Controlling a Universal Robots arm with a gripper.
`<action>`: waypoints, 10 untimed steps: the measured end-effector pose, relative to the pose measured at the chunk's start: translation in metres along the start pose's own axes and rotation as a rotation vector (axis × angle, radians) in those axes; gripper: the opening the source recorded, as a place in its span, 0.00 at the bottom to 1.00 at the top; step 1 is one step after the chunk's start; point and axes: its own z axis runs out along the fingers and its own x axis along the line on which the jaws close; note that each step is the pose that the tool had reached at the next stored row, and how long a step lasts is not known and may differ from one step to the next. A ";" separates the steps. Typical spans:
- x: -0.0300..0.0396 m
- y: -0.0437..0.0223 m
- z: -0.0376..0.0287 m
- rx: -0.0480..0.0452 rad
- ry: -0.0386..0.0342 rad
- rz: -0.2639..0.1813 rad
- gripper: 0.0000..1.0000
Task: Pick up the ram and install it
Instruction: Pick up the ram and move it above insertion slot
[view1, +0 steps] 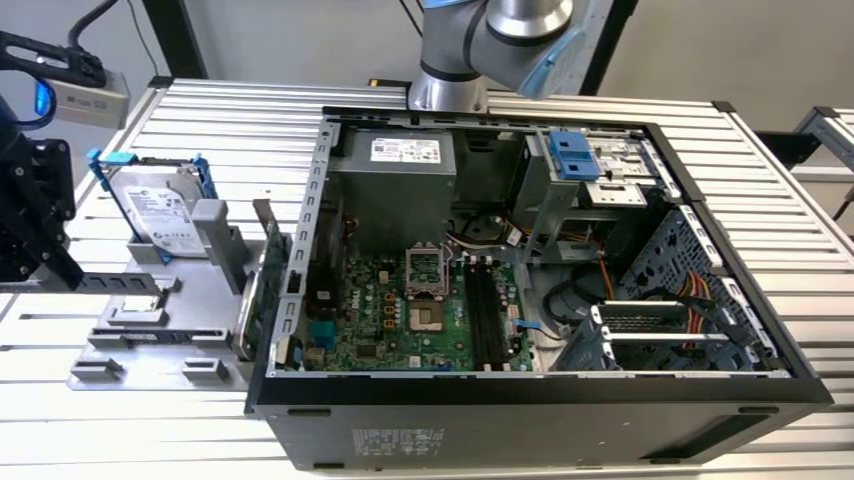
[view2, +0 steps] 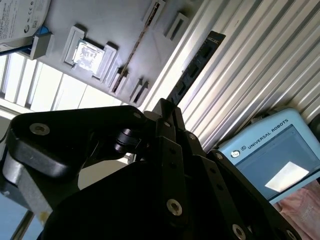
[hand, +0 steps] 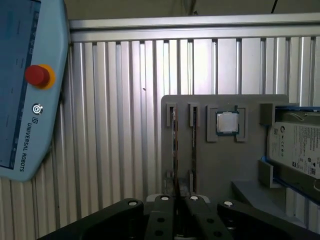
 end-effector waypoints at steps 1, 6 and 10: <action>0.0000 0.0000 -0.0002 0.0000 0.0000 0.000 0.00; 0.0000 0.0000 -0.0024 -0.0001 0.0000 0.000 0.00; 0.0000 0.0001 -0.0045 -0.0001 0.0001 0.000 0.00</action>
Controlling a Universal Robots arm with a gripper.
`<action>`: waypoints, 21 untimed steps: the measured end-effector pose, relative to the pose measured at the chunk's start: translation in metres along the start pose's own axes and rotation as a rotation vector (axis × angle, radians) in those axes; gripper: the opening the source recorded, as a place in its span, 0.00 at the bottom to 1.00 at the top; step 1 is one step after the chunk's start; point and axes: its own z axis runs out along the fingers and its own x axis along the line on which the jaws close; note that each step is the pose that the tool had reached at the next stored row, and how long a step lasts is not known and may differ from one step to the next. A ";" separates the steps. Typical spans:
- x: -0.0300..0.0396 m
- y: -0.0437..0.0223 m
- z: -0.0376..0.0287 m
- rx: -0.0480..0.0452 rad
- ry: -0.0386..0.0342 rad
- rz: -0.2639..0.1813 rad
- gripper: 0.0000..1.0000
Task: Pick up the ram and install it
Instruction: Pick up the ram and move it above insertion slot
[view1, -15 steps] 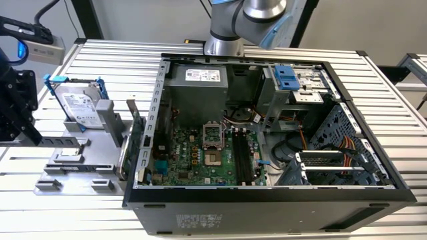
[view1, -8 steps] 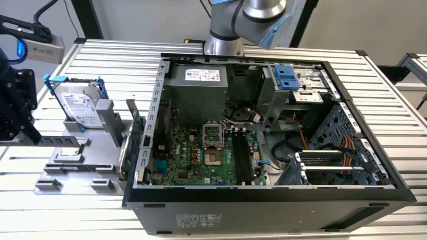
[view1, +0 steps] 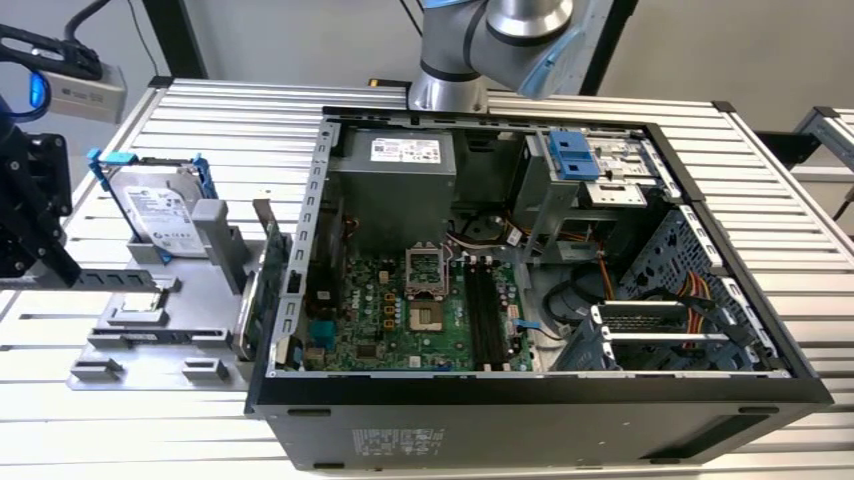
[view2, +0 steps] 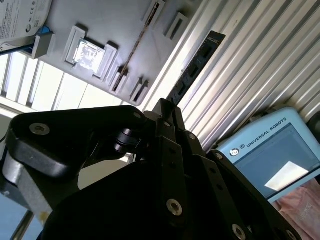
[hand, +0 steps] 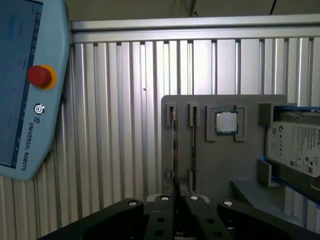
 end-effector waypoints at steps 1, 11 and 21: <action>0.0000 0.0000 0.0000 0.0000 -0.0001 0.000 0.00; 0.0003 -0.0002 -0.0057 0.0001 -0.0001 0.000 0.00; 0.0006 -0.0002 -0.0176 -0.0002 0.0000 0.007 0.00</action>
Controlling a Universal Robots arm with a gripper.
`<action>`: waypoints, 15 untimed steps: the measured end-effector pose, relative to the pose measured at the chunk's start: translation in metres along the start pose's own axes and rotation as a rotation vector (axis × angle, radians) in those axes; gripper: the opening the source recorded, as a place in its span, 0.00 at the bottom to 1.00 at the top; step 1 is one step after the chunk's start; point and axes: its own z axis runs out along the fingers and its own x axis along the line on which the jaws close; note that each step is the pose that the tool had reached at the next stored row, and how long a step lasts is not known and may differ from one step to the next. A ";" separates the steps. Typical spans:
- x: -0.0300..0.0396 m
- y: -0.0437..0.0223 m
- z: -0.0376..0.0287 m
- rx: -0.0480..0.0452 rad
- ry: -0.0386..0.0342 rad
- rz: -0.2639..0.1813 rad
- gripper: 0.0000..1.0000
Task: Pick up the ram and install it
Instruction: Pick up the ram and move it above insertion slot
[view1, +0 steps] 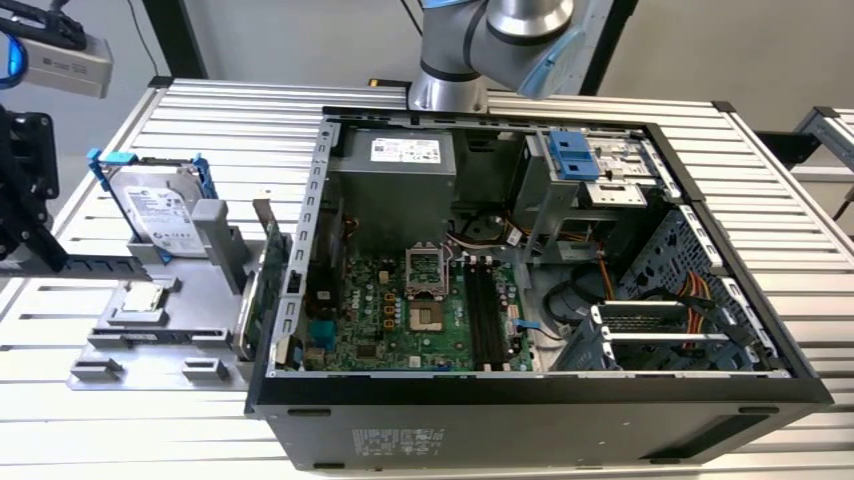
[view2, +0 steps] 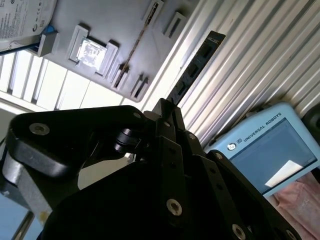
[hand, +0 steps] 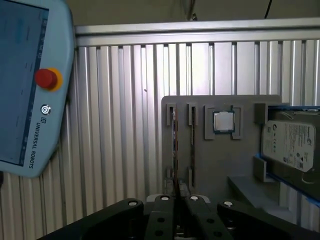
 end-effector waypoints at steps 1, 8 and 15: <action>0.0000 0.0000 -0.0009 0.0000 0.0000 0.001 0.00; 0.0003 -0.0001 -0.0090 -0.0002 0.0000 0.007 0.00; 0.0005 -0.0001 -0.0168 -0.0003 0.0001 0.009 0.00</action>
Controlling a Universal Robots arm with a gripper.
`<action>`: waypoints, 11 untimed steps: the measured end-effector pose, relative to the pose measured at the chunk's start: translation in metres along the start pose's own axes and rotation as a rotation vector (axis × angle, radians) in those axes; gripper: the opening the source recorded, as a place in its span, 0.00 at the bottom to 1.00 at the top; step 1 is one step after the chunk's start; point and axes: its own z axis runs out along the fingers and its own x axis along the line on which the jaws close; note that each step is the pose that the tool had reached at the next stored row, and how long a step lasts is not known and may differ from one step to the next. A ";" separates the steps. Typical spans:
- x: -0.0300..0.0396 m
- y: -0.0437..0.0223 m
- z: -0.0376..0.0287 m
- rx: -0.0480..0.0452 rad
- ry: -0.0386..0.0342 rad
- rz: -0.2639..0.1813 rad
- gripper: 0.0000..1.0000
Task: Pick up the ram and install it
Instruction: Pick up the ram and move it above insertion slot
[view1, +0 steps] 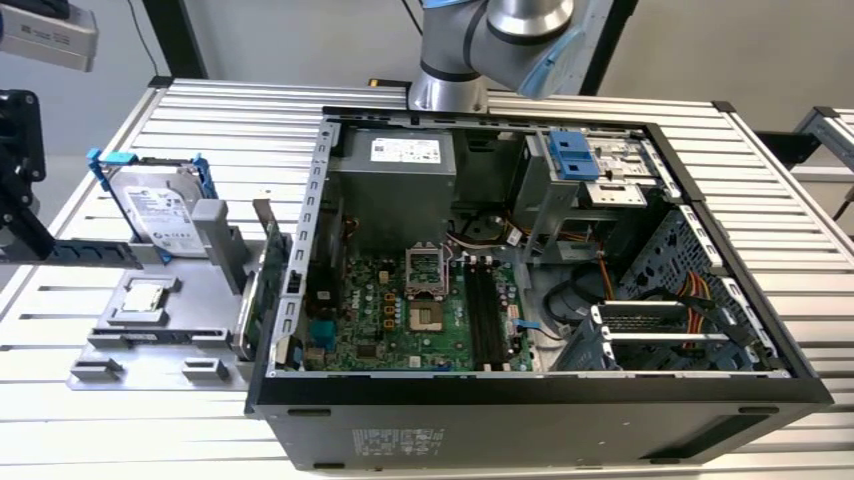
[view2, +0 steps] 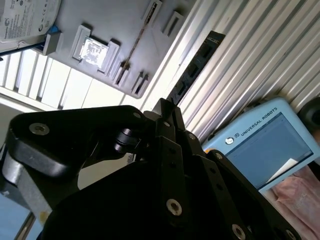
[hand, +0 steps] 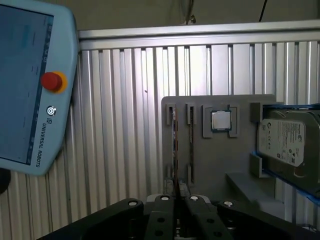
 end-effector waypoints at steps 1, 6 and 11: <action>0.0001 0.0000 -0.0014 0.0000 0.0000 0.000 0.00; 0.0003 -0.0001 -0.0082 0.0001 -0.0001 0.000 0.00; 0.0005 -0.0002 -0.0133 0.0000 0.0000 0.000 0.00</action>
